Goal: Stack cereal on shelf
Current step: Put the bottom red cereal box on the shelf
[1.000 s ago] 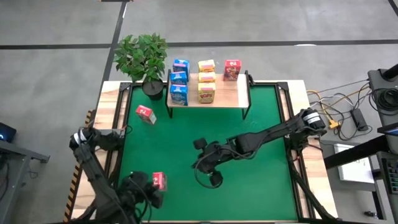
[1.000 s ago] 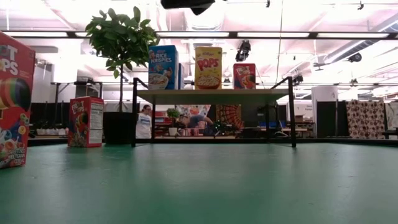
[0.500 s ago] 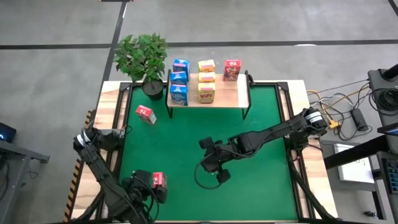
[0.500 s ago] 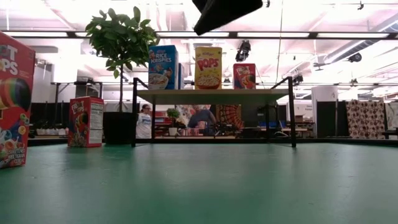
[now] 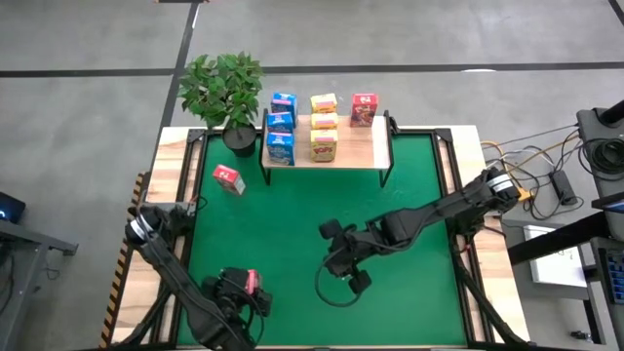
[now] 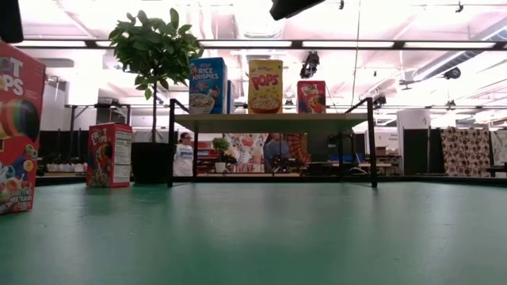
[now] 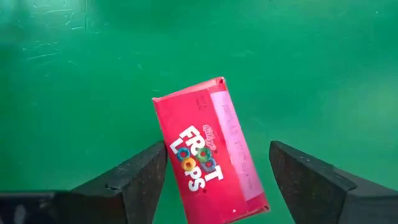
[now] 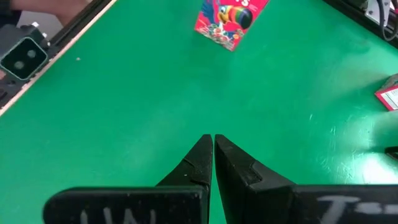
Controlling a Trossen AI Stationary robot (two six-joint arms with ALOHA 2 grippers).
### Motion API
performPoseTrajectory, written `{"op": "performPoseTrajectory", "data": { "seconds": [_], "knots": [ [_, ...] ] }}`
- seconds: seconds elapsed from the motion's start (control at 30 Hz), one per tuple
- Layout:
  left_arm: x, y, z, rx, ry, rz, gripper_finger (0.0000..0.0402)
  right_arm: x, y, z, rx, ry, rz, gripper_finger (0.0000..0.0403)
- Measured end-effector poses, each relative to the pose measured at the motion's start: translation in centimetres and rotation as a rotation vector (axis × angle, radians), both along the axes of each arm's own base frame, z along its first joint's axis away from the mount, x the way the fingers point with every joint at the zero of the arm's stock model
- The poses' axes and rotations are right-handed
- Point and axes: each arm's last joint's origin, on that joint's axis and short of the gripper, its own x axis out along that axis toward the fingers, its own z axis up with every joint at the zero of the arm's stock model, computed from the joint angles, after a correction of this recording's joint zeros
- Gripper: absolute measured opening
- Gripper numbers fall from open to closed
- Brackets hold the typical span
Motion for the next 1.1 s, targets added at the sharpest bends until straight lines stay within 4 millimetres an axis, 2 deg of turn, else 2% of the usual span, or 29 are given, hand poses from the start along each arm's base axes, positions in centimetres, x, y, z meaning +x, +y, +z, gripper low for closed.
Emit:
{"op": "performPoseTrajectory", "data": {
  "seconds": [0.13, 0.43, 0.53, 0.63, 0.83, 0.97, 1.1],
  "knots": [
    [0.1, -0.1, -0.2, -0.003, 0.003, -0.004, 0.0234, -0.5, 0.4, 0.2, 0.005, 0.01, 0.001, 0.0009],
    [0.1, -0.2, -0.2, -0.004, 0.008, -0.023, 0.0122, -1.4, 1.1, 0.7, 0.03, 0.026, -0.006, 0.0009],
    [0.1, -0.1, -0.1, 0.009, 0.013, -0.05, 0.0101, -2.0, 1.1, 1.1, 0.038, 0.051, -0.021, 0.0009],
    [0.5, -0.2, 0.5, 0.066, -0.008, -0.147, 0.0094, -2.9, 1.0, 1.3, 0.045, 0.085, -0.04, 0.0009],
    [2.7, 1.0, 4.9, 0.288, -0.018, -0.46, 0.0098, -5.6, 0.3, 0.9, 0.096, 0.047, -0.06, 0.0008],
    [5.1, 3.1, 8.4, 0.426, 0.041, -0.649, 0.01, -7.7, -0.7, 0.5, 0.13, -0.025, -0.061, 0.0009],
    [7.5, 6.0, 11.7, 0.533, 0.147, -0.84, 0.01, -9.7, -1.6, 0.5, 0.167, -0.111, -0.053, 0.0008]
  ]
}}
